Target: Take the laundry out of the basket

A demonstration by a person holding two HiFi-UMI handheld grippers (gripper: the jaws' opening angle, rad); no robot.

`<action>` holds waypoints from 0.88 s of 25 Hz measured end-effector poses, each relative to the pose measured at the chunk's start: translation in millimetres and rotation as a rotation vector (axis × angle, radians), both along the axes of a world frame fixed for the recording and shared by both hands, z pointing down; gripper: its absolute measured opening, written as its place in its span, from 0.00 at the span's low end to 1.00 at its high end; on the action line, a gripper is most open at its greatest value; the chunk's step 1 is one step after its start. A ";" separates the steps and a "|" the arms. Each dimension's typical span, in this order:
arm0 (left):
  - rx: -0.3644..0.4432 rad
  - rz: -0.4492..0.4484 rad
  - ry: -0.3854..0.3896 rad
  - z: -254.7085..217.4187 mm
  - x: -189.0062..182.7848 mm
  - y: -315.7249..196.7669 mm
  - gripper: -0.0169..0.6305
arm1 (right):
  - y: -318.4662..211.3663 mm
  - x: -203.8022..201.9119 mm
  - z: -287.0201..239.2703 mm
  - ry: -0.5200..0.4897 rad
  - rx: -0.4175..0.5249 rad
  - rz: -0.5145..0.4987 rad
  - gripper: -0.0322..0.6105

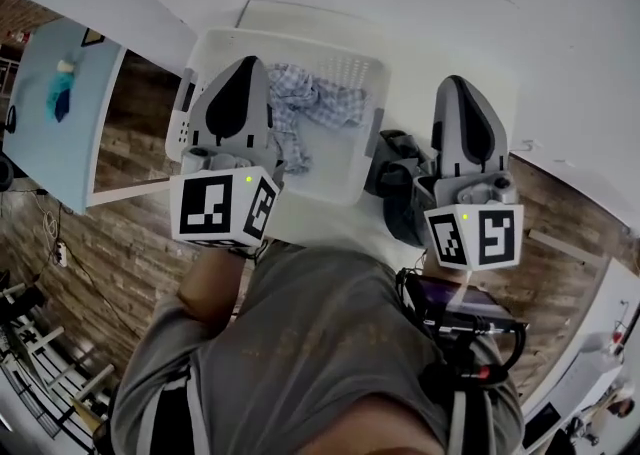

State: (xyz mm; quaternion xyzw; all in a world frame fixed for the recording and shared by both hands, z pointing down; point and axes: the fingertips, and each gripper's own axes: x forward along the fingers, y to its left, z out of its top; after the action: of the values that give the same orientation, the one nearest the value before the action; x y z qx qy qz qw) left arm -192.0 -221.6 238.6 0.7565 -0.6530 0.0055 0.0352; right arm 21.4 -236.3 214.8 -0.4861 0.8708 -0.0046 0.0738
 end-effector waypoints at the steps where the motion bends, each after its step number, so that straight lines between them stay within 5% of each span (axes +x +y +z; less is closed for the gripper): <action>1: -0.021 0.008 0.000 9.0 -1.3 -6.2 0.04 | -5.0 -2.0 2.6 0.003 -0.008 0.006 0.06; 14: -0.294 0.077 0.031 113.0 -21.2 -60.4 0.05 | -74.1 -19.6 29.0 0.030 -0.063 0.074 0.06; 17: -0.390 0.100 0.033 139.2 -20.1 -66.4 0.22 | -87.5 -17.9 35.3 0.039 -0.073 0.087 0.06; 22: -0.514 0.139 0.016 178.4 -14.4 -72.2 0.31 | -106.7 -16.4 61.6 0.050 -0.125 0.091 0.06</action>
State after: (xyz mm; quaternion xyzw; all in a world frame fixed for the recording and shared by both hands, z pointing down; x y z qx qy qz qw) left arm -206.4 -293.7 417.0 0.7659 -0.5761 0.1678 0.2310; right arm 5.1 -343.0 276.4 -0.5288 0.8473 -0.0433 0.0215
